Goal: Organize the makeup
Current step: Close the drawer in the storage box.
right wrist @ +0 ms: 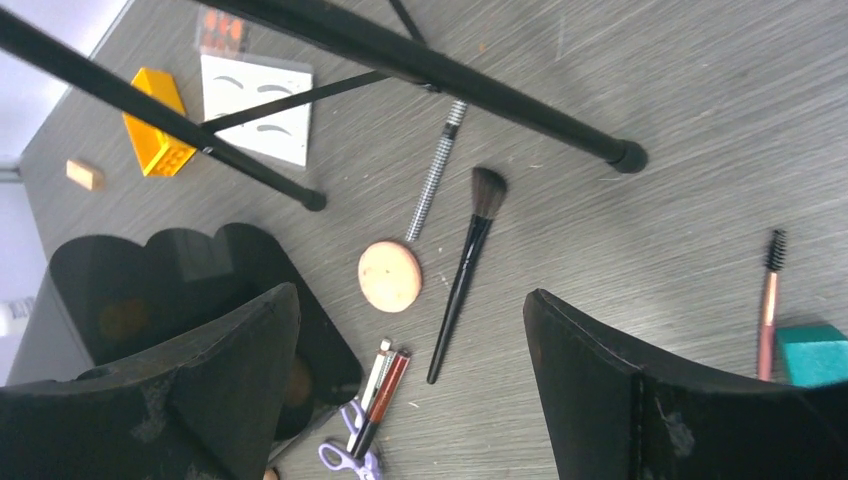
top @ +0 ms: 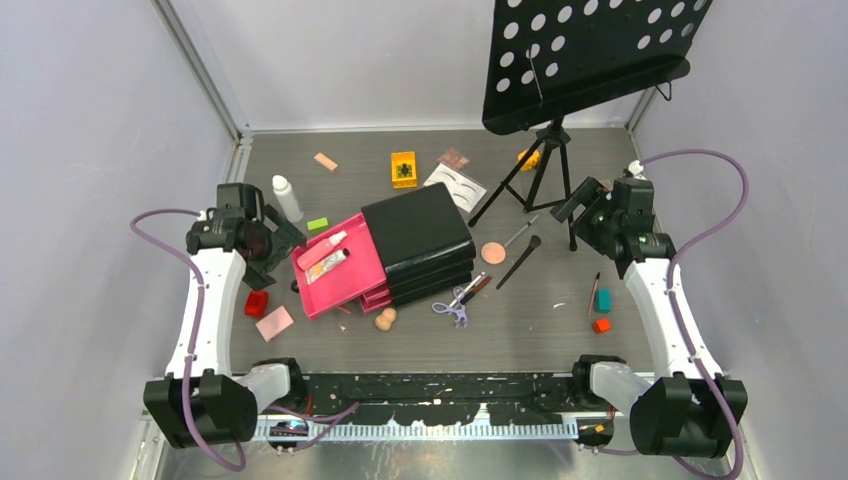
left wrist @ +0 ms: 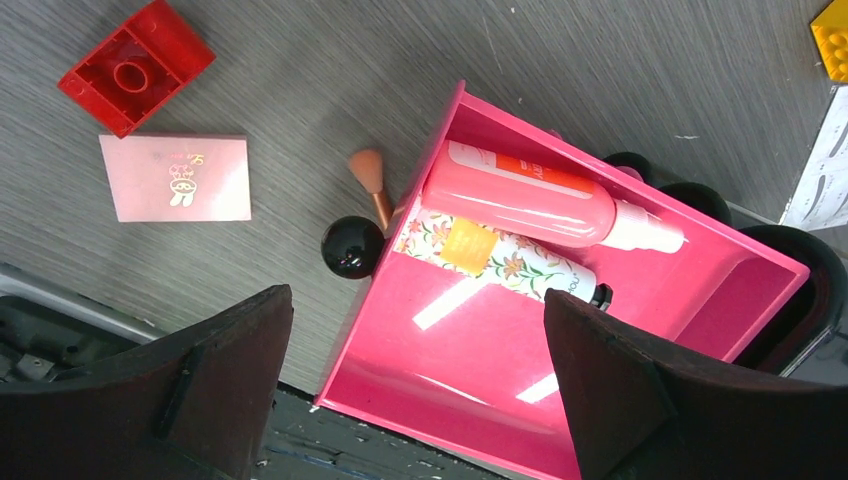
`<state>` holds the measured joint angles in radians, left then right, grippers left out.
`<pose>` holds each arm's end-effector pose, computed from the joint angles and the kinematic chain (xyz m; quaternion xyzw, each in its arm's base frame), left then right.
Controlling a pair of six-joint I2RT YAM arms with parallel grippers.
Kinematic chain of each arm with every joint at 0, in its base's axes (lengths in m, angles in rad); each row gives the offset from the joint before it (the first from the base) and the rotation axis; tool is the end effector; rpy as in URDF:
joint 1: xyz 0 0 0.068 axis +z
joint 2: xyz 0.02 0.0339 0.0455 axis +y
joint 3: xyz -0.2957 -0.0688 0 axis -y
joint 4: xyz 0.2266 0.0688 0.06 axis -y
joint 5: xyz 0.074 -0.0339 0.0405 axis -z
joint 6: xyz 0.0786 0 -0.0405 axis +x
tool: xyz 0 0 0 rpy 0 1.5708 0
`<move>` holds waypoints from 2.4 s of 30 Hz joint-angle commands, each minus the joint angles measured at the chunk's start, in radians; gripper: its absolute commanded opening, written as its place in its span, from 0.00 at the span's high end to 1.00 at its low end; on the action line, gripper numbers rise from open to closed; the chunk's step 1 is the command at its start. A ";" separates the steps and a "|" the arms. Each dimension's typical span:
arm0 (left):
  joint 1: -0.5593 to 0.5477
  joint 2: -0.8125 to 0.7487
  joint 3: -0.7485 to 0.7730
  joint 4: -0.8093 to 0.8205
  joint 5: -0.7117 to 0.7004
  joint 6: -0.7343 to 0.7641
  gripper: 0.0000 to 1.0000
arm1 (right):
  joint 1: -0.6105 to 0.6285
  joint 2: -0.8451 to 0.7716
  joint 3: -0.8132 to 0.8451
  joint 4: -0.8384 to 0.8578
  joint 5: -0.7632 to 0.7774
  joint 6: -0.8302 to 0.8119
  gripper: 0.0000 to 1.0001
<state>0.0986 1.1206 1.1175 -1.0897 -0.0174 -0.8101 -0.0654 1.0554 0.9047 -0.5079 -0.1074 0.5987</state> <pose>0.1873 0.0199 0.3035 -0.4282 0.8721 -0.0745 0.2248 0.2277 -0.0065 0.3030 0.2699 0.8552 0.1624 0.4116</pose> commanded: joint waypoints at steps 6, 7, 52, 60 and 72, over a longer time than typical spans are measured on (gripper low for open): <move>0.018 -0.023 -0.027 0.034 -0.001 0.040 0.01 | 0.065 0.045 0.026 0.086 -0.058 -0.032 0.13; 0.017 -0.021 -0.031 0.036 -0.002 0.039 0.01 | 0.065 0.055 0.032 0.089 -0.060 -0.037 0.13; 0.017 -0.096 -0.212 0.330 0.210 0.146 0.85 | 0.292 0.298 0.150 0.164 -0.163 -0.128 0.40; 0.017 -0.122 -0.176 0.227 0.118 0.187 0.82 | 0.296 0.296 0.148 0.159 -0.167 -0.131 0.40; 0.017 -0.127 -0.205 0.281 0.037 0.192 0.70 | 0.295 0.291 0.146 0.150 -0.171 -0.134 0.40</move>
<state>0.1173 0.9760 0.9089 -0.8558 0.0360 -0.6422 0.2264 1.3552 1.0119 -0.3820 -0.2680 0.4801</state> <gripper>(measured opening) 0.294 0.600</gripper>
